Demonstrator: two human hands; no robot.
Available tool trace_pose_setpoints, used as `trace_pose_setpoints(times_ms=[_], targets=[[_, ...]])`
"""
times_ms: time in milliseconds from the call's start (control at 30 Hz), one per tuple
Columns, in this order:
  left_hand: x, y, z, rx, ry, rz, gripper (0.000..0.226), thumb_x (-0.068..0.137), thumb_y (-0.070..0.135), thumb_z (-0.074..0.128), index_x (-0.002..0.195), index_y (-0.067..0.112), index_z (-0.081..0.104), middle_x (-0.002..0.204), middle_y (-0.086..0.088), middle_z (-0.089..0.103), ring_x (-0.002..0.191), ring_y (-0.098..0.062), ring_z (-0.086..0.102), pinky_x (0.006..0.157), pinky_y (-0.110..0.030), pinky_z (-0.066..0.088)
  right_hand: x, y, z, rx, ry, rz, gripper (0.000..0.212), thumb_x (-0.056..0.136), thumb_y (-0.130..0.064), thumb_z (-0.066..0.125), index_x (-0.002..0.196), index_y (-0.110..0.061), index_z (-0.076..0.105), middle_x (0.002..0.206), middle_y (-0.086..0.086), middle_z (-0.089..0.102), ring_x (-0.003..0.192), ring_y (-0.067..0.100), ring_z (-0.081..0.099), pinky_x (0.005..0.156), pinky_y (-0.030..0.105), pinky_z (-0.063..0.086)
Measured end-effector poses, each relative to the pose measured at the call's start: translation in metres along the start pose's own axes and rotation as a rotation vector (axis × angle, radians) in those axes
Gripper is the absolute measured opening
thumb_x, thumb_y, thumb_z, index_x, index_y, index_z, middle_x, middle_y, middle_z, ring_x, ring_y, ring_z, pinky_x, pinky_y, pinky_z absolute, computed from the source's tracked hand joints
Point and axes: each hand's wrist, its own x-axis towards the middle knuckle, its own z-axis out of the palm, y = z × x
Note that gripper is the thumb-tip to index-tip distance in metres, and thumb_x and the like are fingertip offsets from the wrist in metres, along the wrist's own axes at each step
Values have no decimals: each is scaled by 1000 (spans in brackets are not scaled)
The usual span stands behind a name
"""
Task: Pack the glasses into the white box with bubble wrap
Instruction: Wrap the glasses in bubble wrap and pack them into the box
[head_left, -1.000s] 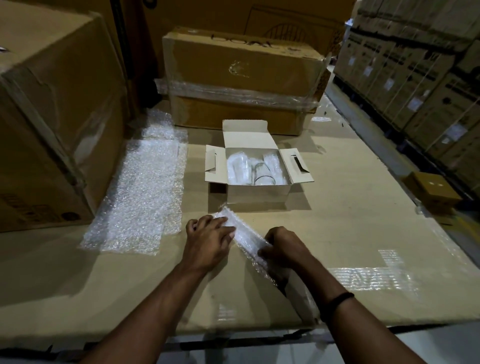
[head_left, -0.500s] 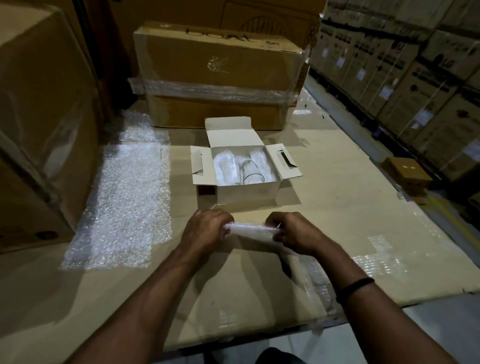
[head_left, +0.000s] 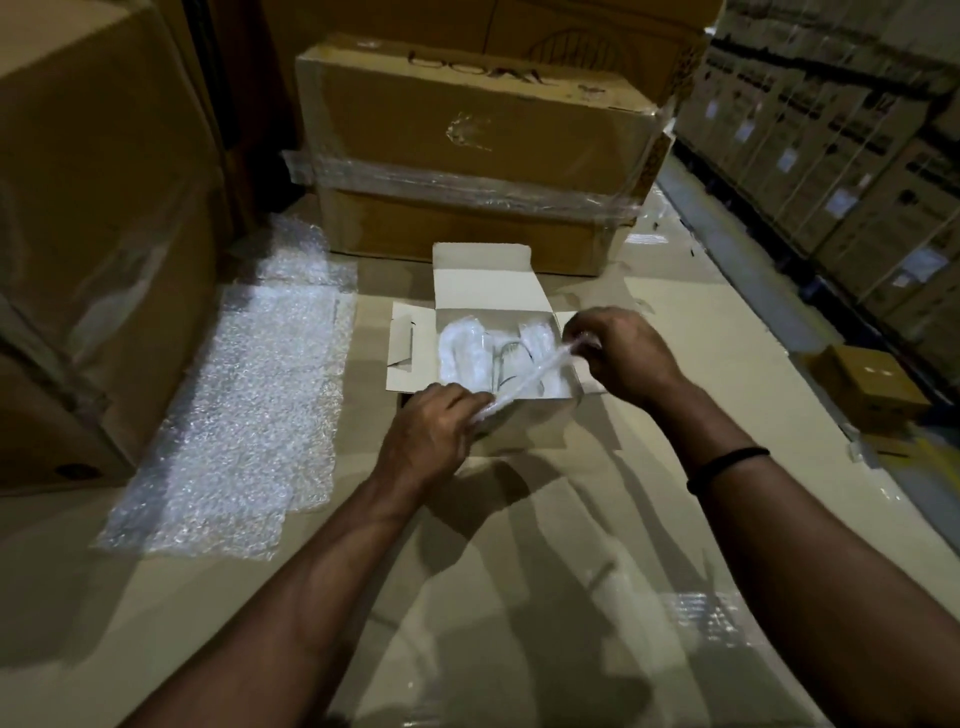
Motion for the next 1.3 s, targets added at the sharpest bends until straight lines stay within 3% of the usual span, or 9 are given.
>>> trace_pose_setpoints(times_ms=[100, 267, 400, 500, 700, 867, 967, 1133, 1300], targets=[[18, -9, 4, 57, -49, -24, 35, 75, -3, 65, 106, 10, 73, 94, -9, 70, 82, -30, 62, 70, -39, 50, 39, 9, 10, -78, 30, -100, 15, 84, -7, 71, 96, -16, 72, 96, 4, 73, 90, 26, 60, 77, 36, 45], [49, -15, -1, 118, -281, -153, 49, 77, -5, 59, 116, 23, 71, 118, 4, 65, 105, -26, 53, 85, -37, 36, 83, 17, 32, -157, -45, -220, 26, 84, -6, 70, 105, -22, 71, 108, -1, 70, 97, 25, 57, 79, 39, 41], [64, -20, 10, 117, -474, -286, 61, 73, 0, 53, 122, 35, 62, 121, 1, 64, 107, -25, 52, 89, -39, 43, 102, 15, 51, -152, -95, -300, 25, 84, -1, 66, 100, -19, 73, 95, 4, 73, 87, 28, 63, 66, 31, 44], [72, -12, 14, 159, -541, -295, 54, 80, 0, 53, 125, 28, 62, 118, -6, 62, 109, -30, 51, 86, -32, 39, 109, 16, 61, -162, -115, -338, 19, 79, -2, 69, 93, -14, 71, 80, 10, 72, 80, 33, 61, 61, 33, 42], [83, -2, 18, 246, -576, -270, 43, 86, 12, 51, 125, 26, 62, 124, -8, 61, 112, -27, 52, 94, -39, 34, 111, 19, 72, -236, -97, -413, 12, 84, -7, 65, 94, -13, 69, 82, 7, 72, 87, 30, 59, 58, 26, 23], [82, -4, 18, 91, -600, -427, 37, 89, 34, 48, 126, 31, 50, 111, -8, 63, 105, -28, 49, 88, -38, 30, 115, 20, 87, -228, -108, -418, 10, 80, -7, 65, 88, -11, 66, 75, 9, 70, 77, 30, 57, 63, 31, 33], [82, 0, 28, 75, -535, -508, 39, 92, 57, 42, 117, 31, 56, 103, 2, 66, 98, -21, 52, 91, -40, 30, 115, 19, 89, -245, -120, -437, 9, 77, -5, 68, 85, -10, 67, 73, 10, 69, 75, 31, 58, 61, 31, 33], [81, 4, 37, 201, -359, -531, 22, 95, 35, 55, 98, 27, 75, 96, 1, 71, 95, -22, 59, 83, -34, 32, 119, 27, 84, -274, -201, -496, 8, 79, -10, 73, 86, -11, 70, 92, 11, 70, 85, 31, 59, 64, 30, 34], [80, 7, 36, 175, -319, -515, 36, 87, 15, 62, 119, 29, 55, 100, 1, 70, 96, -25, 61, 85, -36, 37, 115, 37, 75, -355, -284, -507, 20, 91, -20, 64, 109, -20, 71, 119, 5, 62, 108, 23, 54, 70, 27, 30]])
